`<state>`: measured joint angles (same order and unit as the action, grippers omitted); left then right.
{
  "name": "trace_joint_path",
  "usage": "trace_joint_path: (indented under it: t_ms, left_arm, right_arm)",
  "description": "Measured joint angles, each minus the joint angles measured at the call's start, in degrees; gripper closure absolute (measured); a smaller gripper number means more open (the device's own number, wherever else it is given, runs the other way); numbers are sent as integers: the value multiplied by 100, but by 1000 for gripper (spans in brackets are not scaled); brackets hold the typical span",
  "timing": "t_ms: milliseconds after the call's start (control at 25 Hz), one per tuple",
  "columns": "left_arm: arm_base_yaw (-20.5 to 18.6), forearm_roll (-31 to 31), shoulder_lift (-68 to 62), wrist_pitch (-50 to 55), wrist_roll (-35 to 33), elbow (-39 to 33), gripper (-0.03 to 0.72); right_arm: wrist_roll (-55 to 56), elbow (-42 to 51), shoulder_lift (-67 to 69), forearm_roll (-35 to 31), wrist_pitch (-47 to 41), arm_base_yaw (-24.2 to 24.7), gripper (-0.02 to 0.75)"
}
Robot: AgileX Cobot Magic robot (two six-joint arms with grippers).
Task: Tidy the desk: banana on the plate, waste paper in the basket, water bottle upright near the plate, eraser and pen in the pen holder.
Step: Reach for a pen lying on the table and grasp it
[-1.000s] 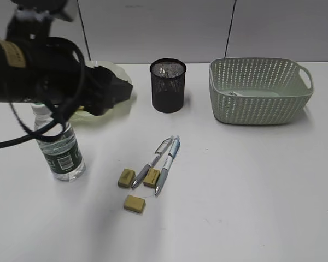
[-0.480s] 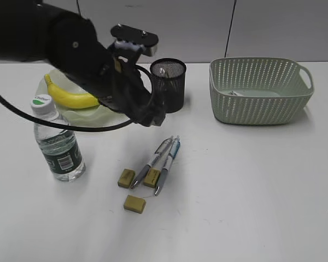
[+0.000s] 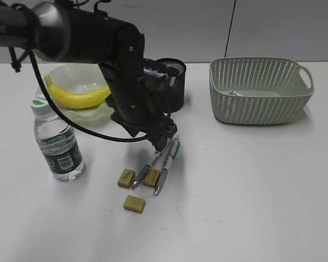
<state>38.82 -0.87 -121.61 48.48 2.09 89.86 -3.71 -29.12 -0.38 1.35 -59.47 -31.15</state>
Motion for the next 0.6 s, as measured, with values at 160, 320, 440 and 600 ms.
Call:
trace_joint_path:
  t_ms: [160, 320, 440, 600]
  left_arm:
    - [0, -33, -477, 677, -209, 497, 127]
    - [0, -149, -792, 888, -281, 805, 127]
    - [0, -385, -948, 895, -415, 965, 127]
    - [0, -454, -1083, 901, -437, 1043, 137]
  right_arm:
    - [0, 0, 0, 0, 0, 0, 147]
    - [0, 0, 0, 0, 0, 0, 147]
    - [0, 0, 0, 0, 0, 0, 147]
    - [0, 0, 0, 0, 0, 0, 147]
